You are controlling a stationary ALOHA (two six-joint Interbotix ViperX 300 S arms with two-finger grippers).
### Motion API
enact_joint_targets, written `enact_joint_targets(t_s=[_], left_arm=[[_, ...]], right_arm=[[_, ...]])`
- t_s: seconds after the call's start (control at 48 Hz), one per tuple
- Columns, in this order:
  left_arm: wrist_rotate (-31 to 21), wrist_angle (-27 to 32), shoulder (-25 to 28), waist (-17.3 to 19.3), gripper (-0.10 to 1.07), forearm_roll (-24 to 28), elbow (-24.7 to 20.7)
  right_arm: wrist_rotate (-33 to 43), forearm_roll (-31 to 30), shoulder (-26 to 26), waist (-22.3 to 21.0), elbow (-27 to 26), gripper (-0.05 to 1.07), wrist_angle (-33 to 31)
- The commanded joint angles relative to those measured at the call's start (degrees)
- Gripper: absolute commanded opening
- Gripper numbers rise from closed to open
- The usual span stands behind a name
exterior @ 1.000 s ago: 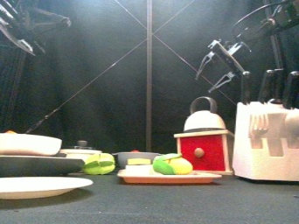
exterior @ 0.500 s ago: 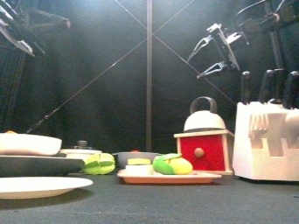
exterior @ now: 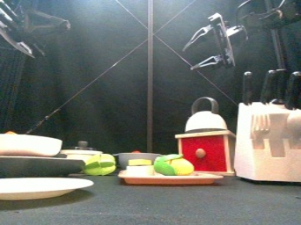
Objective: Place kettle on drawer
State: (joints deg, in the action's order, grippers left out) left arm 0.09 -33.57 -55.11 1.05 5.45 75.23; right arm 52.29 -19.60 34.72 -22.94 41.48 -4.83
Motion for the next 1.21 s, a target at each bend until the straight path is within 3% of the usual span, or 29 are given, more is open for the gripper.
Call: enact_joint_targets(t_s=[0.0,0.396,0.938,1.188], left_arm=[[0.00,-0.26,0.09,0.09,-0.02,0.00,-0.44],[0.00,-0.18,0.09,0.09,-0.02,-0.88,0.09],[0.26,-0.18,0.09,0.35,-0.02,-0.35,-0.70],[0.18,-0.18,0.09,0.70,-0.01,-0.35,-0.70]], right_arm=[[0.00,-0.09,-0.53,0.88,-0.79,0.98,1.76],[0.00,-0.09,-4.48,0.62,-1.41,0.98,8.96],[0.00,0.26,-10.37,1.05,-3.69,0.98,10.81],[0.09,0.44,-15.73,3.60,-4.75,0.98,10.72]])
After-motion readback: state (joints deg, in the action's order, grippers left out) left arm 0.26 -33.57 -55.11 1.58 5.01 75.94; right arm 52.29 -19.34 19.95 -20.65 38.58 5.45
